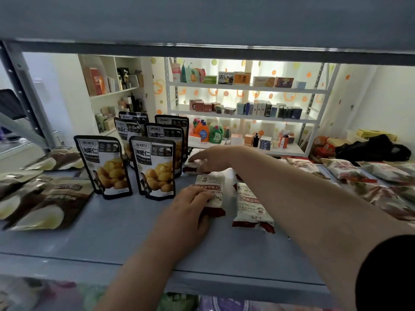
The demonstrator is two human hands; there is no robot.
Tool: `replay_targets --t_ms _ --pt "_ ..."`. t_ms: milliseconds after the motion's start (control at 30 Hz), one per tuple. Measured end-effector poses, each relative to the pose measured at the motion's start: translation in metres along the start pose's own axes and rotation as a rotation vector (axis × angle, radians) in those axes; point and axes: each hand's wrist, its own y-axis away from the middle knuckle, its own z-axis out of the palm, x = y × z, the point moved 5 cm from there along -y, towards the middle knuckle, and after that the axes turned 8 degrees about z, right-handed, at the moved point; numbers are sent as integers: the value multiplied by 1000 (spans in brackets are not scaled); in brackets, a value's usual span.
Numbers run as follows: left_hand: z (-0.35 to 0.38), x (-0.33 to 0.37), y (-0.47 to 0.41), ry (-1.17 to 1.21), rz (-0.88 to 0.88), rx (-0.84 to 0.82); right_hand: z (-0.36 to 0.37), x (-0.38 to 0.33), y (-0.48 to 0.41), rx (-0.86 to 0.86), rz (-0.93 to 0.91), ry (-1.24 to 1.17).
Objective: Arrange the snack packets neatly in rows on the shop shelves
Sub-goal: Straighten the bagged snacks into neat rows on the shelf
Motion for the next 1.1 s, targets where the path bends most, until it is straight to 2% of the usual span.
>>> replay_targets --t_ms 133,433,600,833,900,1033,1100 --pt "0 -1 1 25 5 11 -3 6 4 52 -21 -43" --pt "-3 2 0 25 9 29 2 36 23 28 42 -98" --pt "-2 1 1 -28 15 -24 -1 30 36 18 77 -91" --pt "-2 3 4 -60 19 -66 -18 45 131 113 193 -112" --pt "-7 9 7 -79 47 -21 -7 54 173 205 239 -107" --pt "-10 49 2 -107 115 115 38 61 256 625 371 -287" --pt "2 86 -5 -93 171 107 65 55 276 728 440 -291"
